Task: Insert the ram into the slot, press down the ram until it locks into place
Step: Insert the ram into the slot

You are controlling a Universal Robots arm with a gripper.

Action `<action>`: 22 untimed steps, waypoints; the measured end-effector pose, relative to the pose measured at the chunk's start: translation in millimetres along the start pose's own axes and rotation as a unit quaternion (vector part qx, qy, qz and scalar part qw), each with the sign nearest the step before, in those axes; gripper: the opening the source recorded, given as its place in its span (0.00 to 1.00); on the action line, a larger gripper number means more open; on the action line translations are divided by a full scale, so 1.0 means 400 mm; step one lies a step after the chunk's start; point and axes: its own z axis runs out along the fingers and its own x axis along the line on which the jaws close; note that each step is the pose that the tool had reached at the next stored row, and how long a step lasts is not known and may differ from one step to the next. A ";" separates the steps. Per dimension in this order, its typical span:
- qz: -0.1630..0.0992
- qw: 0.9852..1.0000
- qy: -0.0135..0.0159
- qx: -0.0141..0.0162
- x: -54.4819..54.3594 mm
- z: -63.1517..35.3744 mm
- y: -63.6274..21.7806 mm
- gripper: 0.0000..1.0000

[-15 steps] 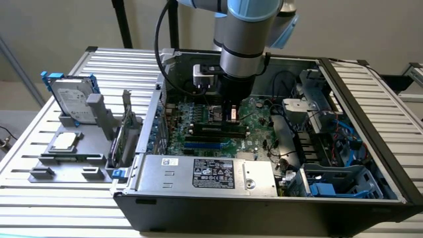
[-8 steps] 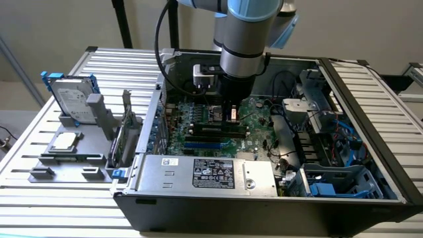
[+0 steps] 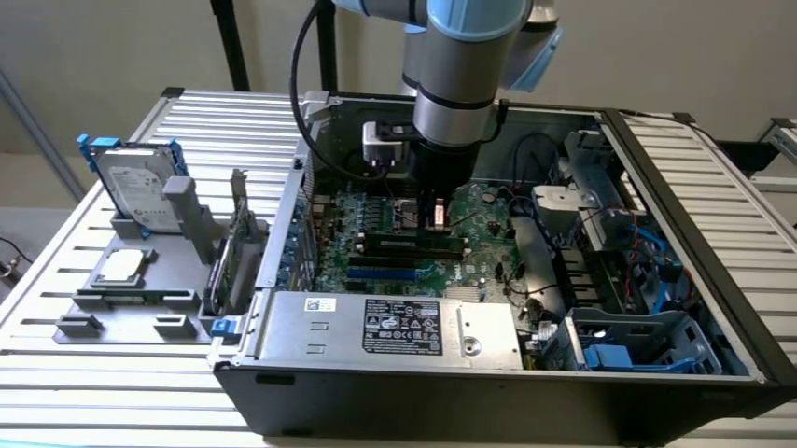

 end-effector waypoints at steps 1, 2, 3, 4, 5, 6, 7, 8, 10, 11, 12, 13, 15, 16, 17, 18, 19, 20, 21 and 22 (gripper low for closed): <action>0.000 1.000 0.000 0.000 0.000 0.000 0.000 0.13; 0.000 1.000 0.000 0.000 0.000 0.001 0.000 0.13; 0.000 1.000 0.000 0.000 0.000 0.001 0.000 0.13; 0.000 1.000 0.000 0.000 0.000 0.002 0.000 0.13; 0.000 1.000 0.000 0.000 0.000 0.002 0.000 0.13; 0.000 1.000 0.000 0.000 0.000 0.002 0.000 0.13; 0.000 1.000 0.000 0.000 0.000 0.002 0.000 0.13; 0.000 1.000 0.000 0.000 0.000 0.003 0.000 0.13; 0.000 1.000 0.000 0.000 0.000 0.003 0.000 0.13; 0.000 1.000 0.000 0.000 0.000 0.003 0.000 0.13; 0.000 1.000 0.000 0.000 0.000 0.003 0.000 0.13; 0.000 1.000 0.000 0.000 0.000 0.003 -0.001 0.13; 0.000 1.000 0.000 0.000 0.000 0.003 -0.002 0.13; 0.000 1.000 0.000 0.000 0.000 0.003 -0.003 0.13; 0.000 1.000 0.000 0.000 0.000 0.003 -0.003 0.13; 0.000 1.000 0.000 0.000 0.000 0.003 -0.004 0.13; 0.000 1.000 0.000 0.000 0.000 0.003 -0.004 0.13; 0.000 1.000 0.000 0.000 0.000 0.003 -0.005 0.13; 0.000 1.000 0.000 0.000 0.000 0.004 -0.005 0.13; 0.000 1.000 0.000 0.000 0.000 0.004 -0.005 0.13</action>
